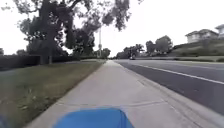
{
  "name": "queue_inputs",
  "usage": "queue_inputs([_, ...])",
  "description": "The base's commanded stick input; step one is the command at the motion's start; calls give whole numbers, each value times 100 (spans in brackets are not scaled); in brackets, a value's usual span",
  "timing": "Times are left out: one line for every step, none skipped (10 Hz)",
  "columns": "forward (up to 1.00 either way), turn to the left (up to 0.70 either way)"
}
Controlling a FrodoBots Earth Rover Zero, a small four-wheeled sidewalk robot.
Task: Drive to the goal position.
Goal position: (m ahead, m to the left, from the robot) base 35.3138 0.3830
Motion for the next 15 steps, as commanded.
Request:
queue_inputs([100, 0])
queue_inputs([100, 9])
queue_inputs([100, 27])
queue_inputs([100, 27])
queue_inputs([100, 27])
queue_inputs([100, 27])
queue_inputs([100, 8])
queue_inputs([100, 0])
queue_inputs([100, 0])
queue_inputs([100, 0])
queue_inputs([100, 0])
queue_inputs([100, 0])
queue_inputs([100, 0])
queue_inputs([100, 0])
queue_inputs([100, 0])
